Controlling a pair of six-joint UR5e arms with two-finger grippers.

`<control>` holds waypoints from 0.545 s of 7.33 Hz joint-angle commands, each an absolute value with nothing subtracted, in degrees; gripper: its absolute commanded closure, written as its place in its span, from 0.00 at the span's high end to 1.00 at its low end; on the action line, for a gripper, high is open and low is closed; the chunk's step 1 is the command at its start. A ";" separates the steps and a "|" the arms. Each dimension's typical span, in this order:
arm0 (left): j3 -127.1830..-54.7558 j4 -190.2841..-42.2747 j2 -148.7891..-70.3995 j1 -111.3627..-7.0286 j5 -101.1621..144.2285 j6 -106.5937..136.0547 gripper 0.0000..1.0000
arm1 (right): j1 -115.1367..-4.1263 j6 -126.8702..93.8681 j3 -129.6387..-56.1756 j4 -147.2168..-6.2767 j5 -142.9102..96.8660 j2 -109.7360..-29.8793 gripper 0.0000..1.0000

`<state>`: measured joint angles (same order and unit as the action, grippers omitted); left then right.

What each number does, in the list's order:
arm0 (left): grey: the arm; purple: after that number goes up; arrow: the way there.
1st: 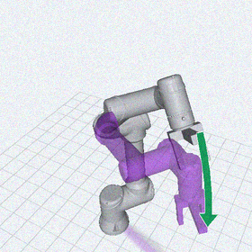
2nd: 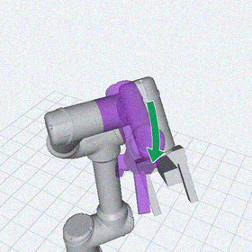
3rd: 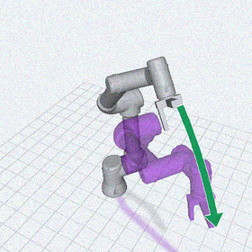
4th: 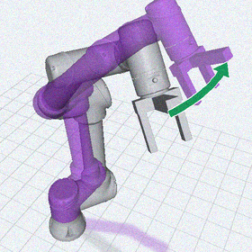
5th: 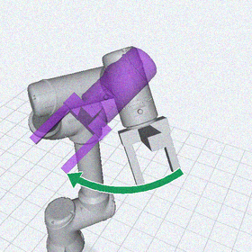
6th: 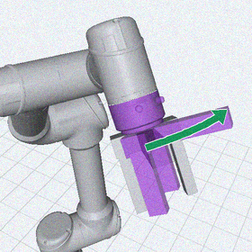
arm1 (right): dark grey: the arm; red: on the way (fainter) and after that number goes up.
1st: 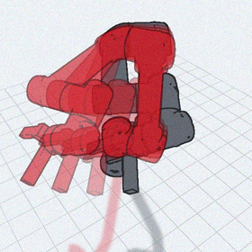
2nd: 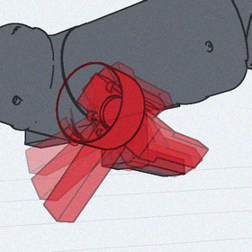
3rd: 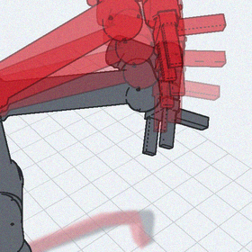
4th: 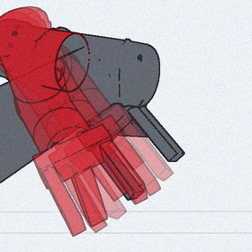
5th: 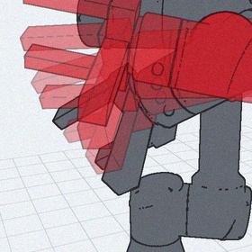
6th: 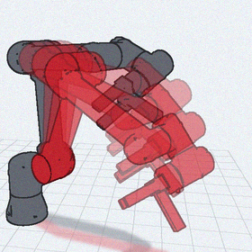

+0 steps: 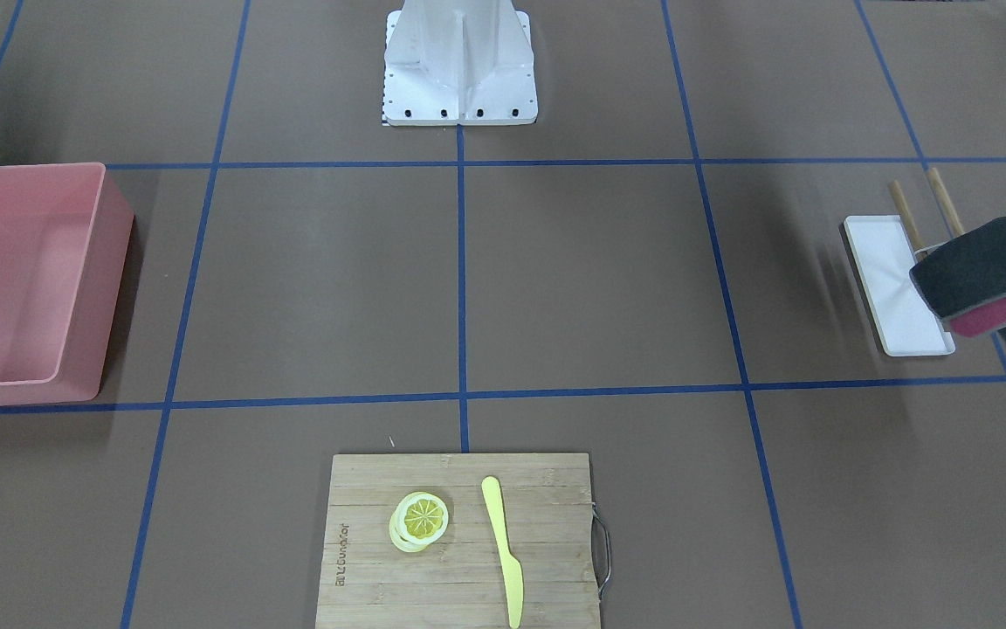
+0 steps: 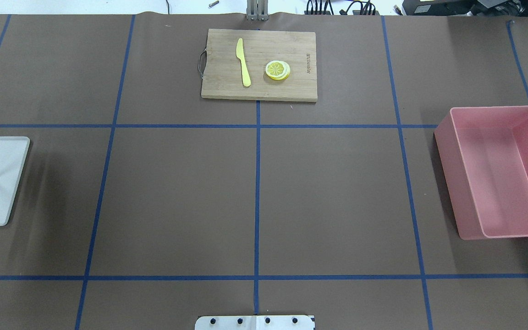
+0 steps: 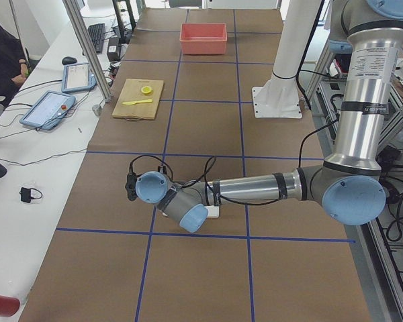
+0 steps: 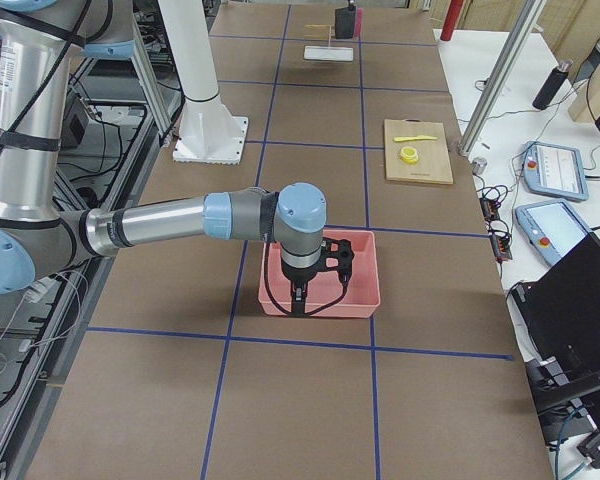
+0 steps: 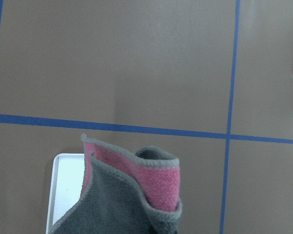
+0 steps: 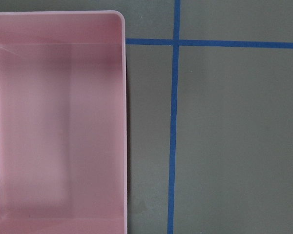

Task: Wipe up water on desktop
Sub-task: 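Carry the cloth with the left gripper while the right gripper reaches toward it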

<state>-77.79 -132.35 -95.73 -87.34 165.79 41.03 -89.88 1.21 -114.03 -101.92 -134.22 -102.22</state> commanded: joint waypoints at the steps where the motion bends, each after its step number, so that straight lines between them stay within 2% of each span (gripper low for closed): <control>1: -83.82 -128.77 -99.29 -88.95 167.26 51.96 0.00 | -89.83 1.06 -115.57 -101.08 -136.82 -102.04 1.00; 3: -84.90 -128.76 -104.48 -88.51 166.91 62.36 0.00 | -89.74 -0.61 -115.58 -100.99 -138.94 -99.32 1.00; 4: -84.64 -128.67 -106.07 -88.07 166.73 63.19 0.00 | -89.04 -0.09 -116.53 -96.20 -140.26 -99.23 1.00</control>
